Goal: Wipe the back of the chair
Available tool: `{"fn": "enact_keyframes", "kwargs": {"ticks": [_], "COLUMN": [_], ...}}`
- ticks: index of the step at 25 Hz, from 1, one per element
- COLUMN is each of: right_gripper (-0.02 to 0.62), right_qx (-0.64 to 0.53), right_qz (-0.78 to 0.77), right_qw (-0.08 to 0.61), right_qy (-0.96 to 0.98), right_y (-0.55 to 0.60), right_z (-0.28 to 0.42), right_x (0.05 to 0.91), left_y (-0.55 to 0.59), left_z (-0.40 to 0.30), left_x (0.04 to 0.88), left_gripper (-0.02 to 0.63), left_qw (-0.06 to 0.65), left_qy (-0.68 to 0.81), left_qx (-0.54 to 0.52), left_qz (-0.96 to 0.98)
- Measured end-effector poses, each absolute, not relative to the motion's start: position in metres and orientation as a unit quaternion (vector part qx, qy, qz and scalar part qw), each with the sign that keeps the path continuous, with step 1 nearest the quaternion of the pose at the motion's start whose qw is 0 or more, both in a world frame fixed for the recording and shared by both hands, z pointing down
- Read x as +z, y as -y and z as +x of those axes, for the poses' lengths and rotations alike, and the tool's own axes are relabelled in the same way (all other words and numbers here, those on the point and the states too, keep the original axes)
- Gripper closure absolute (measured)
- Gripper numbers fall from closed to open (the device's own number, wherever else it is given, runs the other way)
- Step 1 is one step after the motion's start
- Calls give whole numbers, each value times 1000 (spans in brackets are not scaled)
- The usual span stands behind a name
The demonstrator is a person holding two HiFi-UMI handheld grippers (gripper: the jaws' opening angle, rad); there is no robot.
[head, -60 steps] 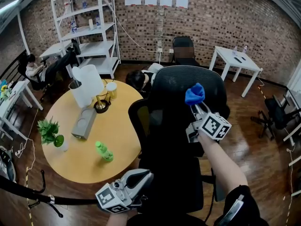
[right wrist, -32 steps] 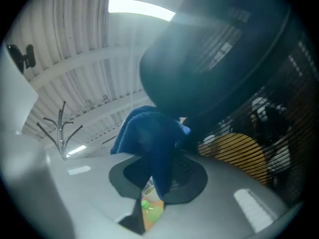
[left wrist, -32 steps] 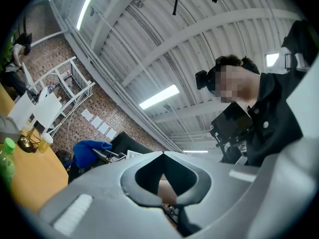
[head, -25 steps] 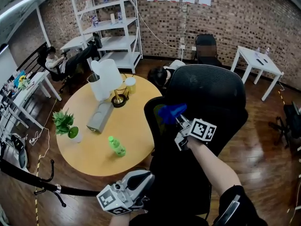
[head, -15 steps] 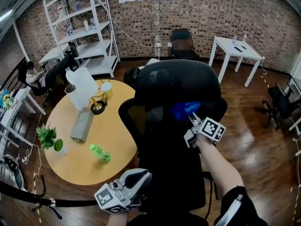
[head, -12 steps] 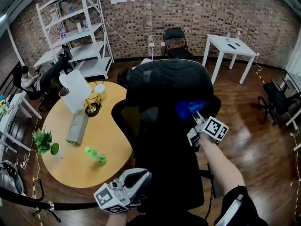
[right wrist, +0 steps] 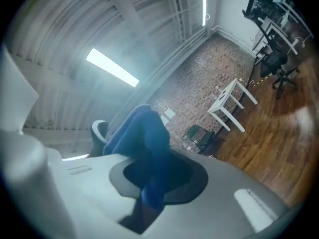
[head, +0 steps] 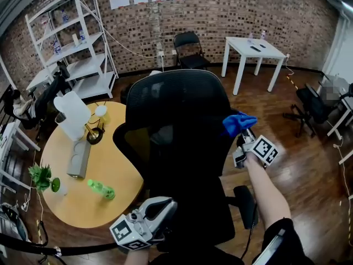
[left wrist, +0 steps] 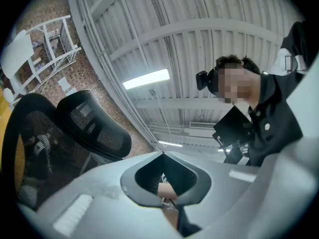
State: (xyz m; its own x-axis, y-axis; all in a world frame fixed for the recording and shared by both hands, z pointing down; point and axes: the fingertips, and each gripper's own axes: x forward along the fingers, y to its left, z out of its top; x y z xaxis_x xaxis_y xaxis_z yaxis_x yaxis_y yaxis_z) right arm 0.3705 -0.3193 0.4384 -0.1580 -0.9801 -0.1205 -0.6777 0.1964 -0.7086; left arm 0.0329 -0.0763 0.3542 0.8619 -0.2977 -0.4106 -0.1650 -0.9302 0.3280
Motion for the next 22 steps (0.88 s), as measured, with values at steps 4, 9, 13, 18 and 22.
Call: {"fn": "enact_keyframes", "kwargs": {"ticks": [4, 9, 13, 18, 22], "right_gripper": [541, 541, 541, 541, 541], "right_qx": [-252, -204, -219, -247, -259], "right_qz": [-642, -733, -717, -653, -591], "right_qw": [283, 258, 237, 177, 129], "right_qy": [-667, -596, -618, -693, -753], "right_y": [293, 248, 258, 293, 306], "right_z": [420, 466, 438, 335, 245], "right_x": [455, 461, 470, 497, 514], "left_y": [76, 71, 65, 64, 62], "left_z": [37, 38, 35, 15, -3], "left_x": [360, 360, 358, 358, 357], "left_gripper": [614, 614, 614, 614, 614], "left_qw": [149, 156, 157, 155, 146], "left_qy": [111, 99, 102, 123, 147], "left_qx": [-234, -239, -240, -243, -246], "left_qz": [954, 953, 953, 950, 947]}}
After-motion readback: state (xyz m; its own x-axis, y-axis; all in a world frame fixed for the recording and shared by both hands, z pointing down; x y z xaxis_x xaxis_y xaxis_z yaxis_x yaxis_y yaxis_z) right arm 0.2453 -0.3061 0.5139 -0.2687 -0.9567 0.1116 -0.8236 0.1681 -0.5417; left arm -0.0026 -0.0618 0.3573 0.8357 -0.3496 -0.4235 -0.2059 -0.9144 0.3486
